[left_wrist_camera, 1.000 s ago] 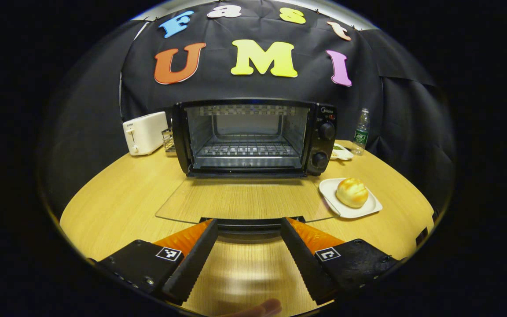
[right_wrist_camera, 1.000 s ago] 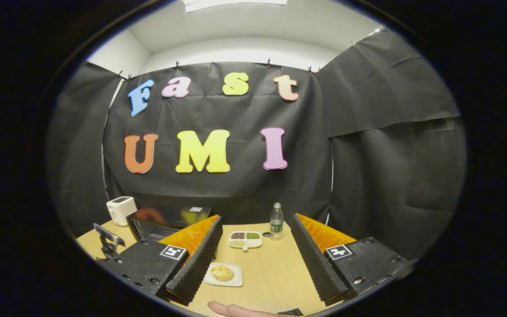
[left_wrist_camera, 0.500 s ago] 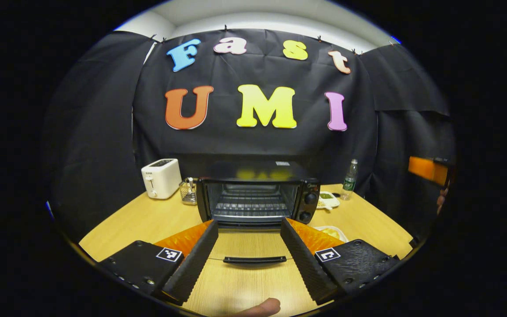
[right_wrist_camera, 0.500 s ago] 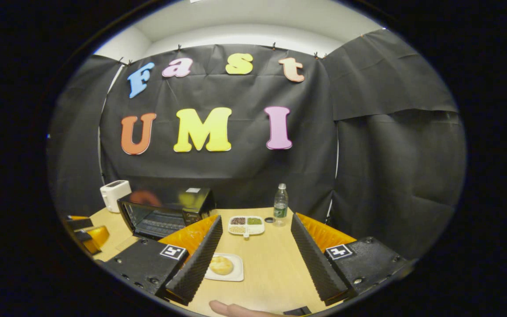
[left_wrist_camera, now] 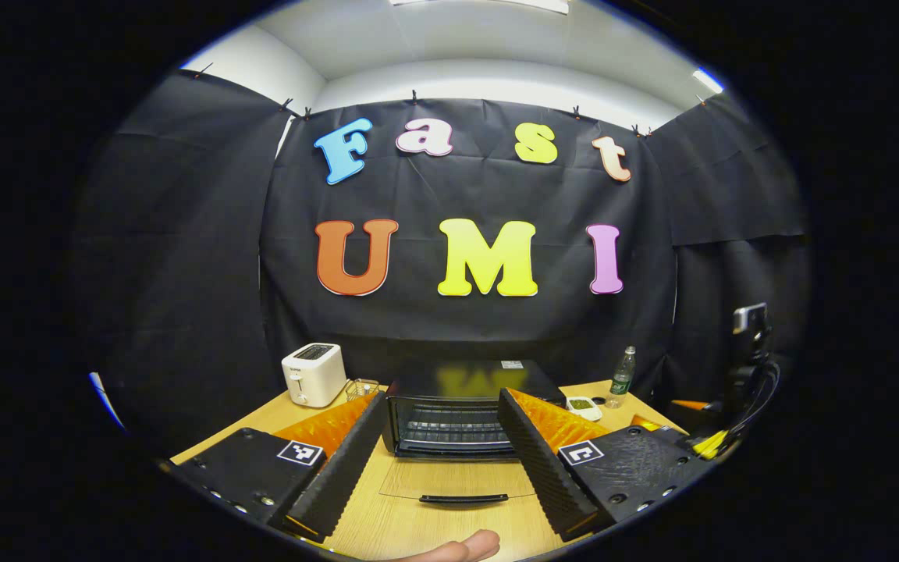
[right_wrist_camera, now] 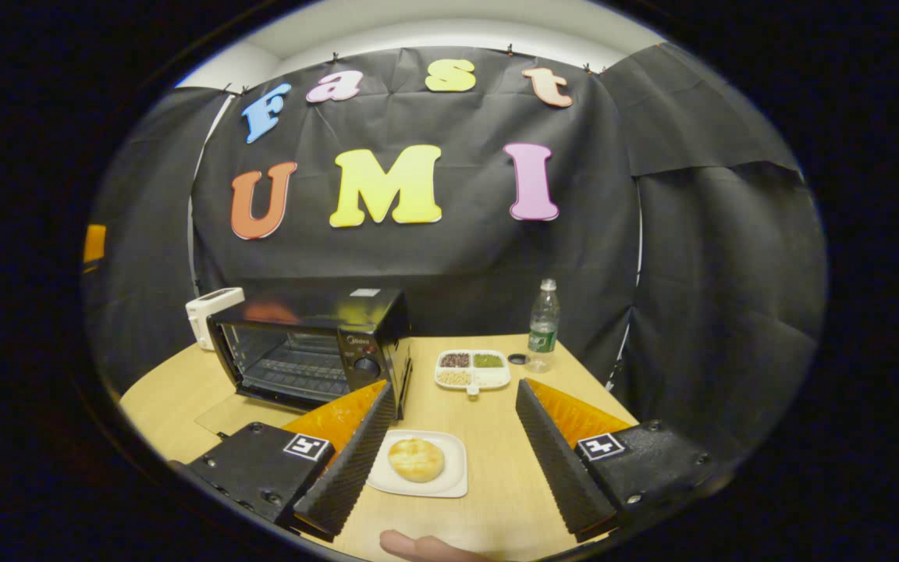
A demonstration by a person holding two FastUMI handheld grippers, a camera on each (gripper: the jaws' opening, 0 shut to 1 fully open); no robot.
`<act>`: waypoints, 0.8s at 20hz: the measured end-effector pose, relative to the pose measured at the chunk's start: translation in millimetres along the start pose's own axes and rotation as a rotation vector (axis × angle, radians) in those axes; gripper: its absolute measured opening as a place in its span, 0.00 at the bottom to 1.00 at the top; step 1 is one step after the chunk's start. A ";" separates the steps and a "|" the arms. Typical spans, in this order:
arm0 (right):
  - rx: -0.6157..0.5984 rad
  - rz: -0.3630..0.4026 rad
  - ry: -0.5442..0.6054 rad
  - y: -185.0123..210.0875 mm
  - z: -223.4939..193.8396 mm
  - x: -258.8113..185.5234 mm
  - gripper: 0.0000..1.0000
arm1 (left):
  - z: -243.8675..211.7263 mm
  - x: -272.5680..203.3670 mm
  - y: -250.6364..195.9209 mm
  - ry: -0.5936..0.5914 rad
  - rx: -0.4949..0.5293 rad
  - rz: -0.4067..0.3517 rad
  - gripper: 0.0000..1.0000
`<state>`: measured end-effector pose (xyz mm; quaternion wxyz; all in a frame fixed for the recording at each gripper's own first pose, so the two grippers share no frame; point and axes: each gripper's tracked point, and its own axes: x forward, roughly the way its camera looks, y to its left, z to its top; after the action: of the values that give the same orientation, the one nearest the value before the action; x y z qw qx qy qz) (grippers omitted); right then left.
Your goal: Open the electric oven with the left hand, put the food in, and close the electric oven.
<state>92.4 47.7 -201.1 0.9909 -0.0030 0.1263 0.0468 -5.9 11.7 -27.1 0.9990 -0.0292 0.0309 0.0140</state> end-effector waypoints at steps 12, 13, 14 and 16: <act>0.020 0.096 0.263 38.1 -131.1 87.9 1.00 | 3.8 -19.5 18.9 -0.032 0.034 0.052 0.94; 0.015 0.097 0.277 39.0 -135.3 90.5 1.00 | 2.2 -18.2 20.0 -0.027 0.033 0.052 0.94; 0.018 0.100 0.288 41.2 -139.2 92.5 1.00 | 0.2 -17.4 18.3 -0.023 0.033 0.050 0.94; 0.021 0.088 0.322 42.4 -148.5 95.6 1.00 | -4.9 -15.8 18.4 -0.004 0.041 0.053 0.94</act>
<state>143.5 96.1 -368.5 0.9548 0.0056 0.2840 0.0879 -22.6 29.4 -32.0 0.9987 -0.0081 0.0301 0.0399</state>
